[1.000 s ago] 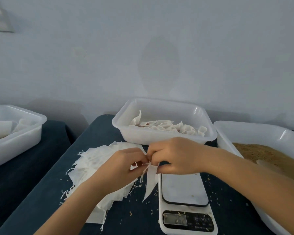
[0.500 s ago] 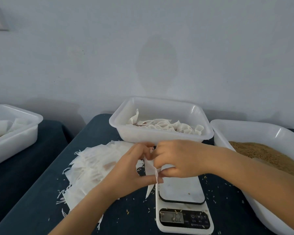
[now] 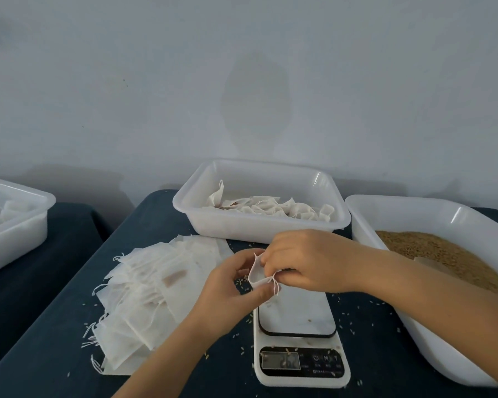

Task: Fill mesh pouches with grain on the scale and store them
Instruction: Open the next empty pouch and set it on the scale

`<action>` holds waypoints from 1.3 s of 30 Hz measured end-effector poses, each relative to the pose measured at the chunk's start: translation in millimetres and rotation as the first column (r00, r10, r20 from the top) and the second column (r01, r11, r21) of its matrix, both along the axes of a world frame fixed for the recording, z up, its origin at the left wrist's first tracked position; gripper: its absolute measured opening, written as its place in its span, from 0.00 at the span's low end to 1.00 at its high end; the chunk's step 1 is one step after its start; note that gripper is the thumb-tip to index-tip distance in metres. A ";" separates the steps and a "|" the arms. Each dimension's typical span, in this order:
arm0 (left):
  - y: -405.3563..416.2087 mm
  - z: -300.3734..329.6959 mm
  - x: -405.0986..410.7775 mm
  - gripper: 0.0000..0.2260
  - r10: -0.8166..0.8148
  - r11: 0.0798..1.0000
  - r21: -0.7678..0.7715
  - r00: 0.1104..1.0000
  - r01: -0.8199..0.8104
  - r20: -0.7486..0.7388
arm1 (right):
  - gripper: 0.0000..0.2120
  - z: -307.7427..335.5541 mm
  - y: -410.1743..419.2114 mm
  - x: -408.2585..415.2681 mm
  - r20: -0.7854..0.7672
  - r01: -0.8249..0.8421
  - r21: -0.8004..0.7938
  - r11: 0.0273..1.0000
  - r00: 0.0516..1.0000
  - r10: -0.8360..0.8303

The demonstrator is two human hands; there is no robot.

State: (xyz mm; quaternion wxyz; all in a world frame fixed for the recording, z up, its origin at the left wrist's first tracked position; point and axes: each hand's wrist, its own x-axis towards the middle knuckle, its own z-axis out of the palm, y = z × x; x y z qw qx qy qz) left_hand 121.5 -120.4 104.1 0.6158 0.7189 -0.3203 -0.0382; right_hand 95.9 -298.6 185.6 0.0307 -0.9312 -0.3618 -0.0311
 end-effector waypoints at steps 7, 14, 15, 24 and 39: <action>-17.6 -2.7 -2.8 0.10 0.005 0.997 -0.071 0.993 -0.013 -0.117 | 0.06 -6.2 -10.6 -5.5 -0.017 0.138 0.182 0.974 0.990 -0.137; -29.9 -3.8 -0.9 0.10 -0.022 0.998 -0.063 0.995 0.016 -0.100 | 0.09 -0.6 -28.6 -17.3 -0.146 0.211 0.232 0.950 0.973 -0.181; -32.4 -3.9 -1.2 0.10 -0.028 0.998 -0.052 0.996 0.023 -0.090 | 0.11 3.2 -33.1 -20.5 -0.157 0.234 0.248 0.940 0.967 -0.199; -56.7 -6.5 -5.8 0.17 -0.006 0.997 0.074 1.000 0.008 -0.025 | 0.02 48.9 -173.4 -67.2 -0.202 0.848 0.044 0.528 0.525 -0.827; -94.7 -3.8 -18.2 0.17 -0.030 0.994 0.109 1.000 0.030 0.000 | 0.16 -47.3 -253.8 -101.9 -0.170 0.740 -0.655 0.149 0.048 -0.984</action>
